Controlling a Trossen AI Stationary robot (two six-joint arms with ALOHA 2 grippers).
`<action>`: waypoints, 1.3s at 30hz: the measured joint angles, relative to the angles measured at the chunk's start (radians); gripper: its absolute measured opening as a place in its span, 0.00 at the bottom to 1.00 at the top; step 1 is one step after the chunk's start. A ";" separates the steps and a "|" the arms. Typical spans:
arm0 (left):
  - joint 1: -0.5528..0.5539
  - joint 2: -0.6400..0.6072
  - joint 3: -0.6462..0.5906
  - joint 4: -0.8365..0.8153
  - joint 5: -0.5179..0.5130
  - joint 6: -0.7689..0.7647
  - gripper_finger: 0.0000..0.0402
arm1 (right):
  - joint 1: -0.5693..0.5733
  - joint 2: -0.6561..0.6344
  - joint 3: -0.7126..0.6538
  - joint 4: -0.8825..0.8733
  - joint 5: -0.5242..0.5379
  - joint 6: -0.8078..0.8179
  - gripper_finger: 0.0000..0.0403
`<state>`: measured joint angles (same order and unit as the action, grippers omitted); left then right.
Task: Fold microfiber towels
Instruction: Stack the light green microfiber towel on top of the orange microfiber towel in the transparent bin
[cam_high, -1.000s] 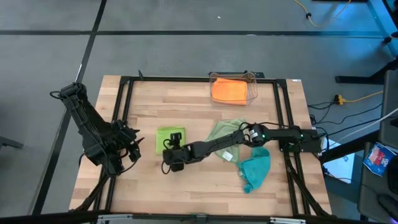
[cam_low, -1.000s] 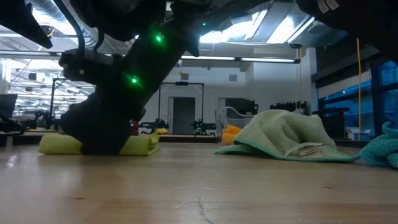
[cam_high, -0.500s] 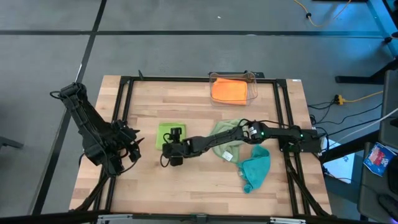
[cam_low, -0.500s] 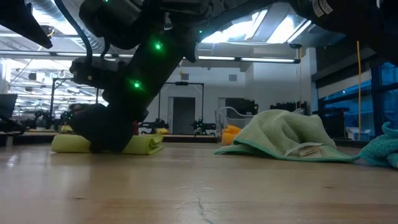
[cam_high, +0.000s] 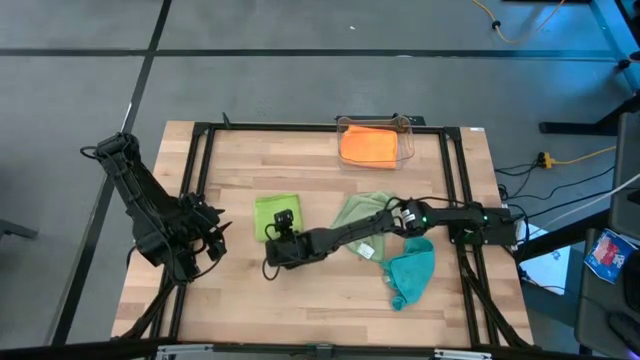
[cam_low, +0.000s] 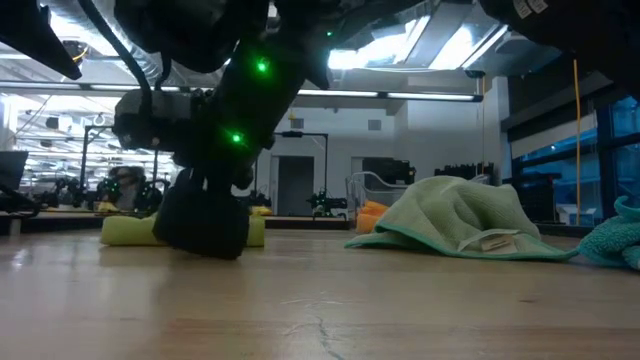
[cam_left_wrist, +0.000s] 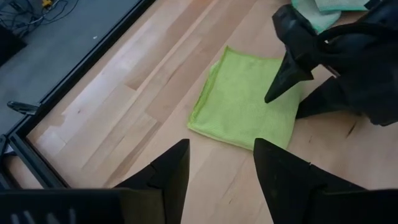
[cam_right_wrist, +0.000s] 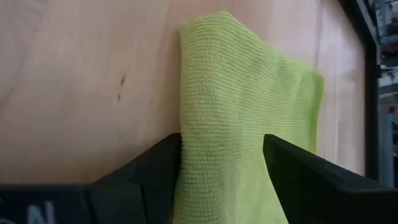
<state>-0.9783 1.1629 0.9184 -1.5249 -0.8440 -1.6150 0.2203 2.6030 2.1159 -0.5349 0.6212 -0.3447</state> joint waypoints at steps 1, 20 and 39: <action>0.000 0.000 0.000 0.000 0.000 0.000 0.43 | -0.005 0.000 0.001 -0.020 -0.013 0.012 0.58; 0.000 0.000 0.000 -0.001 0.024 0.005 0.43 | -0.049 0.022 -0.001 0.064 -0.018 -0.117 0.58; 0.000 0.000 0.000 0.001 0.024 0.028 0.43 | -0.081 0.038 0.003 0.081 -0.019 -0.055 0.58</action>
<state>-0.9787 1.1629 0.9184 -1.5241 -0.8204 -1.5867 0.1398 2.6413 2.1187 -0.4535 0.6022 -0.3996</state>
